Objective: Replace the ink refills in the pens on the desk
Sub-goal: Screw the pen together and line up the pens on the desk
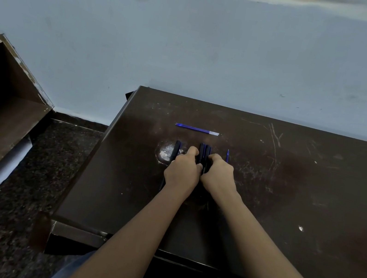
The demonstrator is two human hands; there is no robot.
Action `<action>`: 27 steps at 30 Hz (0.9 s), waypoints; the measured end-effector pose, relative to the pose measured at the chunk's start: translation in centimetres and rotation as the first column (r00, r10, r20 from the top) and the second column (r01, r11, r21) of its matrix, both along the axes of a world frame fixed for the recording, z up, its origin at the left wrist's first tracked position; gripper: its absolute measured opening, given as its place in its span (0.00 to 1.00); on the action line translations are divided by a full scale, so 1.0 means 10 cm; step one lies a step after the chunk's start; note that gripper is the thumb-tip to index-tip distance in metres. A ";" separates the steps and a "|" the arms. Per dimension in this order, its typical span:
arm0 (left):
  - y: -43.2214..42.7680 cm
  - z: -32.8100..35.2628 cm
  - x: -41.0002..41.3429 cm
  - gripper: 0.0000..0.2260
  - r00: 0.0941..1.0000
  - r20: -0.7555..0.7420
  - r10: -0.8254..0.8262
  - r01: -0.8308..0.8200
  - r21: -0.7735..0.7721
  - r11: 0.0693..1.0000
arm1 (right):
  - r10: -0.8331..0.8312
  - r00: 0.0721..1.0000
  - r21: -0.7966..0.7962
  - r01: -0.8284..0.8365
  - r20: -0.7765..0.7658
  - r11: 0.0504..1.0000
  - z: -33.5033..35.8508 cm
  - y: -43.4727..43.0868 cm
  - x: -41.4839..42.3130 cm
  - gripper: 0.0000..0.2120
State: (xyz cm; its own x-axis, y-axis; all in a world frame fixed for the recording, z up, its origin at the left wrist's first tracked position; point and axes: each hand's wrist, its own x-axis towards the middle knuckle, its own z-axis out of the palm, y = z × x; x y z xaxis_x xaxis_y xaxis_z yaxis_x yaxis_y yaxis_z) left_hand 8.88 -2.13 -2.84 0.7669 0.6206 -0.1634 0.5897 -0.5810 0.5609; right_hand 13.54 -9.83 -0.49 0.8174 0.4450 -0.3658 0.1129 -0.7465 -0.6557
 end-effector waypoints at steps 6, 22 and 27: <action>0.01 0.01 0.00 0.16 1.000 -0.009 -0.005 0.005 -0.005 1.000 | 0.017 1.000 0.000 -0.017 0.009 1.000 0.00 0.00 0.00 0.21; -0.01 0.04 -0.01 0.15 0.999 -0.036 -0.019 0.018 -0.016 1.000 | 0.003 1.000 -0.014 -0.003 0.004 1.000 0.00 0.01 0.03 0.22; -0.01 0.05 -0.02 0.15 0.999 -0.029 -0.016 0.016 -0.013 1.000 | 0.004 1.000 -0.004 -0.004 0.012 1.000 -0.01 0.01 0.04 0.20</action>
